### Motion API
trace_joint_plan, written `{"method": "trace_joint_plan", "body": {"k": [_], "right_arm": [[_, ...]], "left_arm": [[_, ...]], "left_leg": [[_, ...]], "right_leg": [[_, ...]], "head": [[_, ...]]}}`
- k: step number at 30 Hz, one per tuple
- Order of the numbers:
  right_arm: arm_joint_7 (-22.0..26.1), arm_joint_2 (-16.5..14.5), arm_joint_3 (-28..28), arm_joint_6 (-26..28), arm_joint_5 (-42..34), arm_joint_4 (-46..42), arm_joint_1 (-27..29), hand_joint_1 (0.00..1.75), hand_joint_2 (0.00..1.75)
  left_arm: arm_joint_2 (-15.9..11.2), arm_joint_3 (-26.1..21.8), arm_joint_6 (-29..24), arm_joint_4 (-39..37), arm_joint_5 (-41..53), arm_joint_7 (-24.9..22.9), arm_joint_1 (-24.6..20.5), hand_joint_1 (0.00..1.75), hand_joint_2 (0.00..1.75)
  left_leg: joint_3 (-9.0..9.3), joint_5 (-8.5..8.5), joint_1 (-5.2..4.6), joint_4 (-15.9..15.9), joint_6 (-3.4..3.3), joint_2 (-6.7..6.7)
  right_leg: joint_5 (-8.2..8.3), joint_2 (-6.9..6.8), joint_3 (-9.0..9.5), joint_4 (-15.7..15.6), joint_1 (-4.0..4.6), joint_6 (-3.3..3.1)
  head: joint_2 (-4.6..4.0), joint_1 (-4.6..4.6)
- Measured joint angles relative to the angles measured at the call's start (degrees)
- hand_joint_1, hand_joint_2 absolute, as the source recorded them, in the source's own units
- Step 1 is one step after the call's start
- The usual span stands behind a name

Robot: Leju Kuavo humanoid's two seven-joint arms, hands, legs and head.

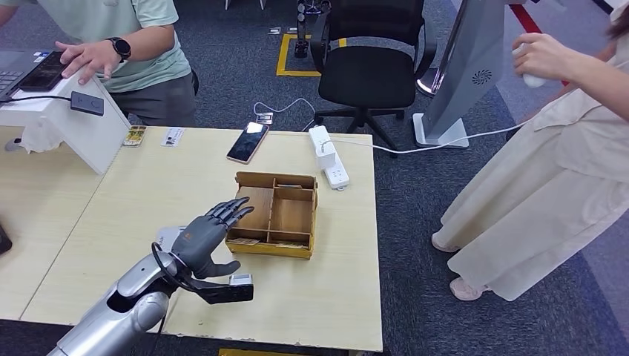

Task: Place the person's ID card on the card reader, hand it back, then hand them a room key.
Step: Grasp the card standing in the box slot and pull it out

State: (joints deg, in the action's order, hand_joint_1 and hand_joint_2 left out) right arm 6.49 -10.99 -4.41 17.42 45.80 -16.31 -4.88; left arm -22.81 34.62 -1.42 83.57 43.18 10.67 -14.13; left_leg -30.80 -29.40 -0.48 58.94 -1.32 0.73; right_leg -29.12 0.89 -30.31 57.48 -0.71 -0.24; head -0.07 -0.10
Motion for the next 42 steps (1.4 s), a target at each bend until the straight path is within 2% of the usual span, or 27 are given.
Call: {"method": "trace_joint_plan", "body": {"k": [11,22,42], "right_arm": [[-0.1,0.0,0.7,0.2,-1.3,0.0,0.2,0.0,1.75],[0.0,0.0,1.5,0.9,-2.8,0.0,0.7,0.0,1.75],[-0.4,0.0,1.7,1.0,-3.7,-0.2,0.9,0.0,1.75]], "left_arm": [[3.2,0.0,-5.0,-2.4,6.5,-3.5,-0.2,0.0,1.75],[3.9,-1.0,-10.0,-2.6,12.1,-5.2,0.0,0.0,1.75],[3.9,-1.8,-6.9,-2.7,10.1,-2.9,0.7,0.0,1.75]], "left_leg": [[-0.01,0.0,-0.01,0.0,0.0,0.01],[-0.01,0.0,0.0,0.0,0.0,0.01],[-0.01,0.0,0.0,0.0,0.01,0.01]], "right_leg": [[0.0,0.0,0.01,0.0,0.0,0.0],[0.0,-0.01,0.01,0.0,0.0,0.0],[0.0,-0.01,0.01,0.0,0.0,0.0]], "head": [[0.01,0.01],[0.0,0.01],[0.01,0.0]]}}
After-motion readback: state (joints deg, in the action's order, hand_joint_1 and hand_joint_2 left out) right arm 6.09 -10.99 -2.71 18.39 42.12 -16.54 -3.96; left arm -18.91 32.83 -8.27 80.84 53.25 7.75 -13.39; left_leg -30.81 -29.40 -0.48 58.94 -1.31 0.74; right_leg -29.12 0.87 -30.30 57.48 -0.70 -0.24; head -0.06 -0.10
